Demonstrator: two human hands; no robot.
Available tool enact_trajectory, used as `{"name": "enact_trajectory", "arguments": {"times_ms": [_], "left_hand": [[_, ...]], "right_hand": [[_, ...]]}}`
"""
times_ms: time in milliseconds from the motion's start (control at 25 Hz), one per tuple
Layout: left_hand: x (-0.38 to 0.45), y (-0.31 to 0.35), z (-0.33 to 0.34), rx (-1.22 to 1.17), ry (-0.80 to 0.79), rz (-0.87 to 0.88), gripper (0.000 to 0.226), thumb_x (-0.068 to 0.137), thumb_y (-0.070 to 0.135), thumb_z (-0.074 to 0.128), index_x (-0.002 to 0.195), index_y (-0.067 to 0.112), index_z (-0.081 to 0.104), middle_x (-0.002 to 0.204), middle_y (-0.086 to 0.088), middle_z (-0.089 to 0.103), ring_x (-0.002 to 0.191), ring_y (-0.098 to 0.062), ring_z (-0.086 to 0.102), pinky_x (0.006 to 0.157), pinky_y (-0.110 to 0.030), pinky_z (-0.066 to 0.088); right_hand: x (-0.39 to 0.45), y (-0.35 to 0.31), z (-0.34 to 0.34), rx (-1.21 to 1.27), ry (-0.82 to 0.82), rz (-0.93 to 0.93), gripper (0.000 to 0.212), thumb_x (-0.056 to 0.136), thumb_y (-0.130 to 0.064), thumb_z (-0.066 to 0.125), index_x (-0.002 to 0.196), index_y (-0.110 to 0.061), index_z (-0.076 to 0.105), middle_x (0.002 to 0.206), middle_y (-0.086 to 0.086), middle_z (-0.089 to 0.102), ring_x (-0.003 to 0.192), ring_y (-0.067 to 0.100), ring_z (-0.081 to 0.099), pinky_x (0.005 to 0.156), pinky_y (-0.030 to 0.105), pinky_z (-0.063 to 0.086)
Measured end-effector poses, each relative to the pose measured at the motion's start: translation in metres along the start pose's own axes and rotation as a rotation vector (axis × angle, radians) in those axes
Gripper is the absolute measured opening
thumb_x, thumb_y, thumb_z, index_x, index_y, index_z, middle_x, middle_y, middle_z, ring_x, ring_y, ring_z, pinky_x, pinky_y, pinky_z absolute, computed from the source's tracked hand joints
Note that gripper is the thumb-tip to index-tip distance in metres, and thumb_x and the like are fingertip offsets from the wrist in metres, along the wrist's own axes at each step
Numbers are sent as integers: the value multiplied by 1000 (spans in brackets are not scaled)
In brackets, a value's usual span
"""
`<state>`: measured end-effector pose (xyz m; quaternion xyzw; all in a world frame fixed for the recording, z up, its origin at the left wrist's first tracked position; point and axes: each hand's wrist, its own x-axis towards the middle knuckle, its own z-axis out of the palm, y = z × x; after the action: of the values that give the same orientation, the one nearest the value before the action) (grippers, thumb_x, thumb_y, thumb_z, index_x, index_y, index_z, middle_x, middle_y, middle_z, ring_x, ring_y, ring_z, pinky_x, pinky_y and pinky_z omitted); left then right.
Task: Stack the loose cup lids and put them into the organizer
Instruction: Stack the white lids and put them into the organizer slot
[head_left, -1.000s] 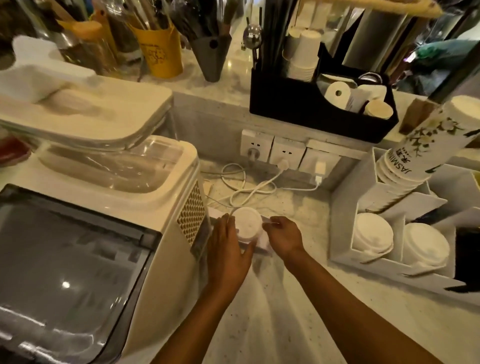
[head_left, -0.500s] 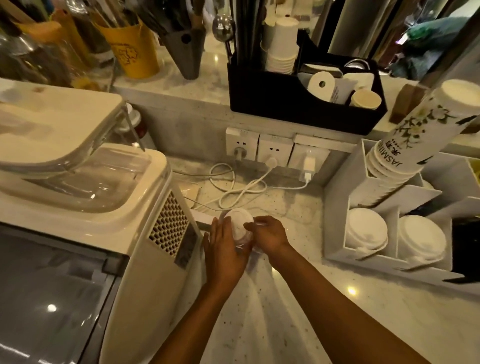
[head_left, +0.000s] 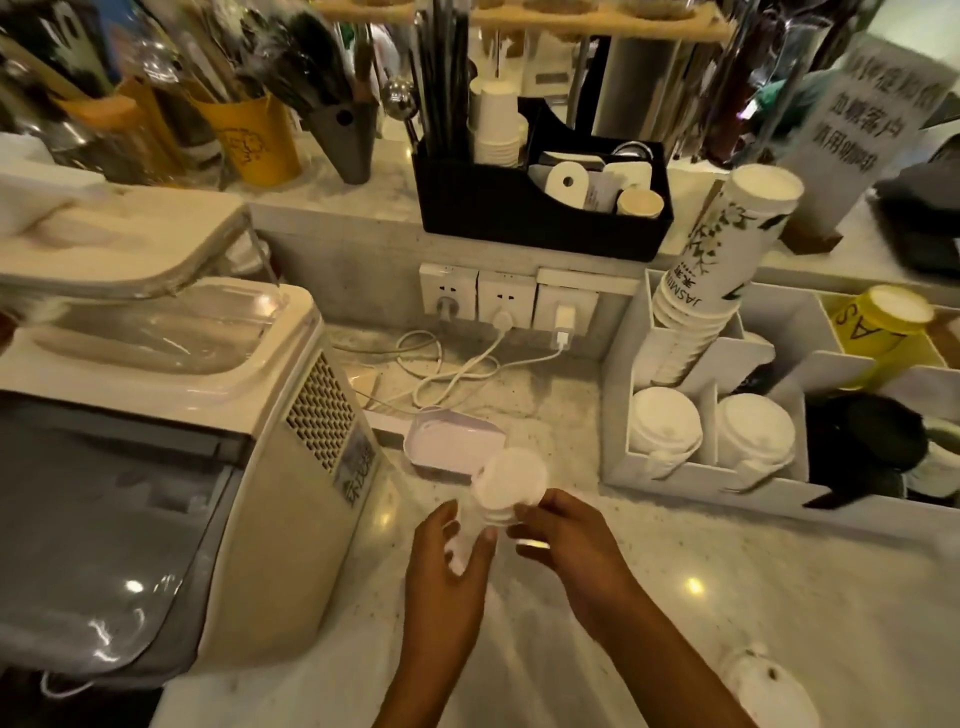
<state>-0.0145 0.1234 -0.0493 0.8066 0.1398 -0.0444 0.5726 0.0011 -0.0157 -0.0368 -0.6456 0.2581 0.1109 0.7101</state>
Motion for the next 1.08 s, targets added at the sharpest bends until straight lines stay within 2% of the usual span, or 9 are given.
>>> {"name": "enact_trajectory", "arguments": {"times_ms": [80,160,240,320,440,560,680,840,1080], "left_hand": [[-27,-11,-4,-97,-32,-121,47,92,33,69,134,31,50,126,11,61,113,-9,61,89,-22,47],[-49,-23,-5,-160,-82,-170,36,92,29,68,126,29,58,119,11,68,105,-4,67,81,-13,50],[-67,-32,-6,-272,-163,-238,20,92,30,68,112,27,70,108,5,77,99,-8,73,82,-22,58],[-79,-40,-8,-383,-253,-314,24,86,35,70,106,23,76,105,-4,79,98,-20,76,85,-36,61],[-87,-49,-13,-412,-335,-317,31,78,40,72,105,24,78,106,-5,79,101,-22,75,82,-31,59],[-86,-51,-19,-399,-387,-305,31,80,36,73,108,25,77,110,-5,78,104,-20,74,82,-29,59],[-80,-47,-25,-376,-399,-293,28,81,33,73,108,27,77,110,-2,78,101,-17,74,77,-27,61],[-79,-50,-24,-341,-427,-295,34,76,35,74,109,29,77,110,2,78,100,-16,74,77,-30,62],[-80,-60,-4,-368,-490,-319,44,67,37,79,108,22,78,111,-7,78,100,-26,75,75,-33,62]], "right_hand": [[-32,15,-7,49,-19,14,13,91,-16,69,101,-20,76,95,1,79,88,20,76,77,31,59],[-56,31,-14,68,-62,36,12,87,-18,73,98,-18,78,96,5,79,89,22,76,77,31,58],[-77,49,-21,59,-103,68,14,84,-21,75,97,-21,79,97,6,79,92,23,76,77,31,57],[-95,68,-28,48,-97,99,17,85,-16,75,98,-26,79,98,4,79,92,21,76,77,31,58],[-115,93,-38,-23,-93,134,23,87,-13,72,96,-32,80,97,1,80,89,20,76,76,29,59],[-128,105,-47,-97,-130,190,14,88,-26,73,100,-29,79,95,-3,80,86,16,76,75,26,58],[-133,108,-62,-142,-58,185,22,86,-35,73,108,-30,72,93,-6,80,85,10,75,79,28,58],[-136,106,-81,-127,38,124,20,88,-38,70,107,-34,70,93,-8,79,85,9,74,80,29,58],[-134,96,-93,-122,136,99,15,90,-35,69,105,-33,72,90,-11,79,82,7,74,79,25,58]]}}
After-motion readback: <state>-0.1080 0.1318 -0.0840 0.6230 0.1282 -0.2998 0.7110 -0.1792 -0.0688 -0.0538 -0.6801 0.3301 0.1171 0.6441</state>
